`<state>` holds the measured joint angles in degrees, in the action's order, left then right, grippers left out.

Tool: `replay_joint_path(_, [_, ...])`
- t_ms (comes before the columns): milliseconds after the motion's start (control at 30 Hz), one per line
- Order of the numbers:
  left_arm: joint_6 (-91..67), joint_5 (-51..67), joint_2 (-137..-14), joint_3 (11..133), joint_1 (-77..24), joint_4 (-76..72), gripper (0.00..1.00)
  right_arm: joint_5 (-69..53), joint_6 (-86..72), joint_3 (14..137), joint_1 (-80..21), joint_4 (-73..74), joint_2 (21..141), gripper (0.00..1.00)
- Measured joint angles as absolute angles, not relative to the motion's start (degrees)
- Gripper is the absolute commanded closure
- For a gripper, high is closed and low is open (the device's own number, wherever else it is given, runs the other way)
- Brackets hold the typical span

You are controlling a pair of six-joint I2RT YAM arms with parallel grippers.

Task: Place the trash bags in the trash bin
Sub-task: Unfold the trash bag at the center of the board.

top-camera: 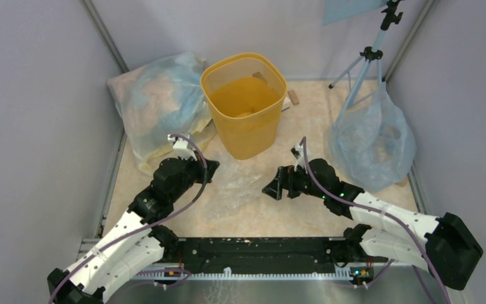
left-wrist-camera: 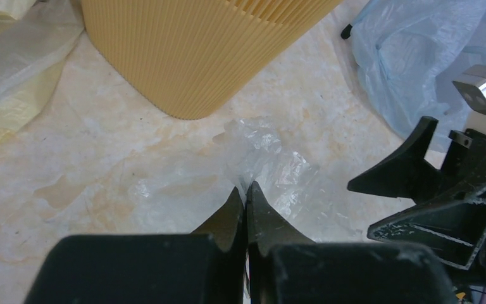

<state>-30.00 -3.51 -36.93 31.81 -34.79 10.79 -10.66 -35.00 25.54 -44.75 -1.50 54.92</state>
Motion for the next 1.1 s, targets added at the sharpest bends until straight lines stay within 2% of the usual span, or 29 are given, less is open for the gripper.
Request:
replay_joint_path(167, [-31.92, -1.98, -36.64, 31.79, -34.79, 10.79, 1.00, -10.52, -42.09, 25.43, -47.05, -12.16, 60.66, 0.07])
replay_joint_path(333, [-34.20, -1.74, -34.52, 30.74, -34.79, 10.28, 1.00, -9.23, -46.57, 26.55, -48.93, -13.43, 64.42, 0.07])
replay_joint_path(567, [-36.42, -2.39, -31.59, 27.73, -34.79, 9.23, 1.00, 2.50, -54.08, 29.71, -49.04, -1.76, 65.17, 0.07])
replay_joint_path(733, [-36.97, -2.61, -31.62, 27.64, -34.79, 8.84, 1.00, 12.08, -59.77, 27.99, -49.04, 6.11, 58.43, 0.07])
replay_joint_path(867, [-37.28, -2.59, -31.77, 27.64, -34.79, 8.43, 1.00, 9.91, -62.26, 25.36, -49.04, 3.79, 55.77, 0.07])
replay_joint_path(1033, [-37.45, -2.63, -32.32, 27.64, -34.79, 7.35, 1.00, 5.72, -64.64, 25.65, -50.72, 1.54, 58.48, 0.06])
replay_joint_path(1100, [-37.58, -2.61, -32.56, 27.64, -34.79, 7.09, 1.00, 4.80, -65.69, 26.30, -52.21, 1.30, 60.14, 0.11])
